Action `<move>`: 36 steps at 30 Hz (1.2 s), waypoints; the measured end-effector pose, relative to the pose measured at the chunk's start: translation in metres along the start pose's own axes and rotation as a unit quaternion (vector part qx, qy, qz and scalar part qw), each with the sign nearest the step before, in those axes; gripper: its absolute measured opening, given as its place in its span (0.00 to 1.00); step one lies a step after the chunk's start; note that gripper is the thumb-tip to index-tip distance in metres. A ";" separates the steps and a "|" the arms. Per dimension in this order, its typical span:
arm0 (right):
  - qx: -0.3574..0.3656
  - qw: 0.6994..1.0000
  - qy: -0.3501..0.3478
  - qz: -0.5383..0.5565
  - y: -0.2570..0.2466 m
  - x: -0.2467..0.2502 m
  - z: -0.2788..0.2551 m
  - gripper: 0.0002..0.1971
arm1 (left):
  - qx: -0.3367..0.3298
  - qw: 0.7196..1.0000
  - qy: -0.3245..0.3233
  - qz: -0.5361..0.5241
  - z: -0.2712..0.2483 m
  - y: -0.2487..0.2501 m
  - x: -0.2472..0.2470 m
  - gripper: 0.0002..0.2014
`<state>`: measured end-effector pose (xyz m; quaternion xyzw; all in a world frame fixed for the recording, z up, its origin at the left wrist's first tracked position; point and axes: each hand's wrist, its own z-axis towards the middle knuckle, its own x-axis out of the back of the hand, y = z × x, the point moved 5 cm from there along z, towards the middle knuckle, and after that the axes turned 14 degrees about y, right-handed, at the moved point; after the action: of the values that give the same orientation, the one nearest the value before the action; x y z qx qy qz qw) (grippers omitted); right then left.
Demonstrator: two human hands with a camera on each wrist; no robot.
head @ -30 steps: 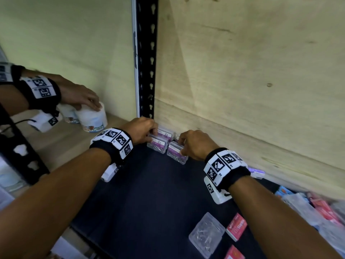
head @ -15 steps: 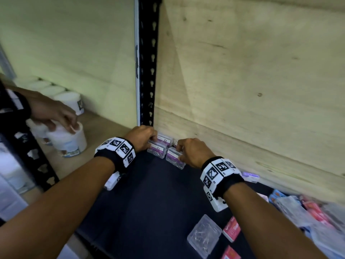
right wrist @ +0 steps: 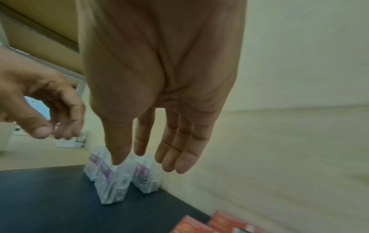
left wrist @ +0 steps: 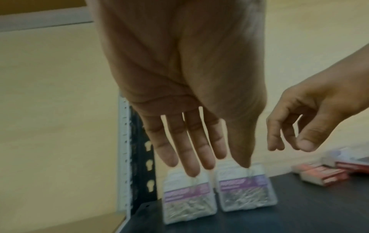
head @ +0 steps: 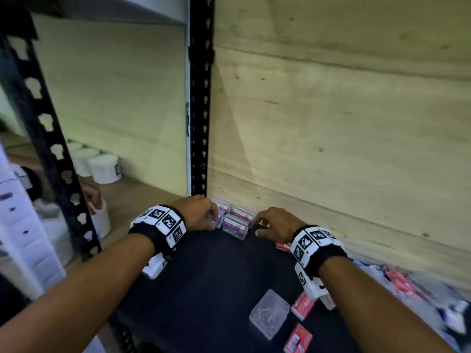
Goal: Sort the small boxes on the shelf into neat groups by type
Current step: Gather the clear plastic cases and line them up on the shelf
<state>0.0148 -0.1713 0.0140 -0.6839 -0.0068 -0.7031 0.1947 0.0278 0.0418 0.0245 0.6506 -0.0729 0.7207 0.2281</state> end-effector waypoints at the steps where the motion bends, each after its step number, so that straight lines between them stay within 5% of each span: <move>1: -0.011 1.000 -0.009 -0.005 0.006 0.004 -0.006 0.18 | 0.000 1.000 -0.017 -0.010 -0.003 0.010 0.000 0.14; 15: -0.142 0.988 -0.024 -0.060 0.089 0.054 -0.109 0.17 | -0.049 0.987 -0.155 0.000 -0.040 0.150 -0.030 0.20; 29: -0.134 0.985 -0.074 -0.079 0.093 0.021 -0.153 0.33 | 0.012 0.979 -0.188 0.083 -0.071 0.176 -0.062 0.38; 36: -0.135 0.986 -0.070 -0.072 0.087 0.006 -0.150 0.32 | -0.010 0.979 -0.185 0.081 -0.077 0.181 -0.063 0.35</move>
<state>-0.1042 -0.2946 -0.0125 -0.7489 0.0249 -0.6604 0.0484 -0.1153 -0.1020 -0.0130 0.7623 -0.1740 0.6030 0.1582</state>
